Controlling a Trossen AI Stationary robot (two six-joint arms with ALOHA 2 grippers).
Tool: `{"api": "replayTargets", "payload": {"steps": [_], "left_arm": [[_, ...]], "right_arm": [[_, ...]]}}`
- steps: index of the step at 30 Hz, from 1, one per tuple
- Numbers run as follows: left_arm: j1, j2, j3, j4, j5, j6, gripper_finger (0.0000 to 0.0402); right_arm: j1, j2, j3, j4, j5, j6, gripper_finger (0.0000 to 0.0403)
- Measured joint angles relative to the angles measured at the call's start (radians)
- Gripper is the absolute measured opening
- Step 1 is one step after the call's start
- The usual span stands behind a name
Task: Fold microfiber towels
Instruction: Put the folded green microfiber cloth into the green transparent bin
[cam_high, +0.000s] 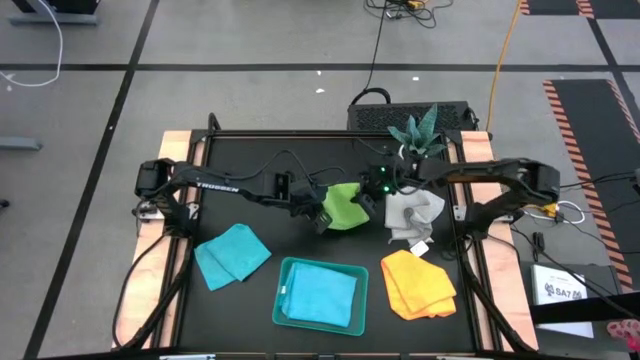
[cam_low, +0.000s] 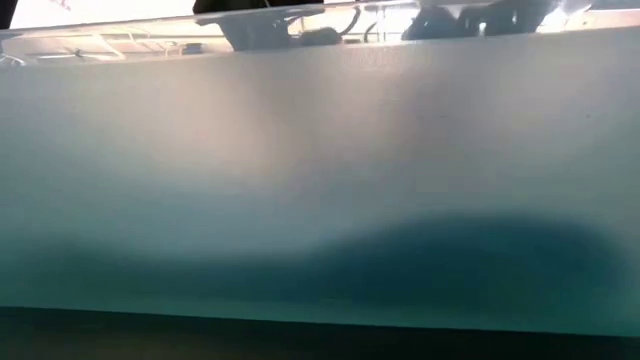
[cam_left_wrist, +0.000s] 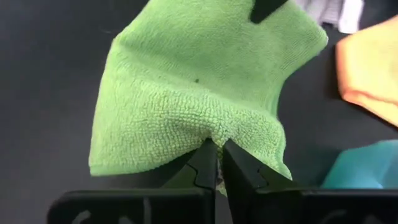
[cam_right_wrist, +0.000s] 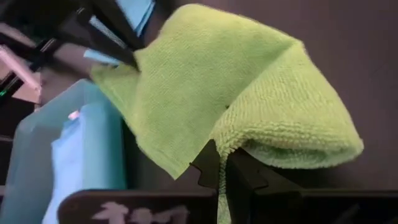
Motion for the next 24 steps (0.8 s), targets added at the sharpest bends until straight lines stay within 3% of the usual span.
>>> {"api": "replayTargets", "payload": {"steps": [13,24], "left_arm": [[-0.078,-0.108,0.006,-0.051,0.01,-0.019,0.0011],[-0.181,-0.114,0.006,-0.133,0.071,0.016,0.001]], "right_arm": [[0.219,-0.091,0.0,-0.01,0.06,0.227,0.0],[0.47,-0.08,0.119,0.02,0.366,0.38,0.0]]}}
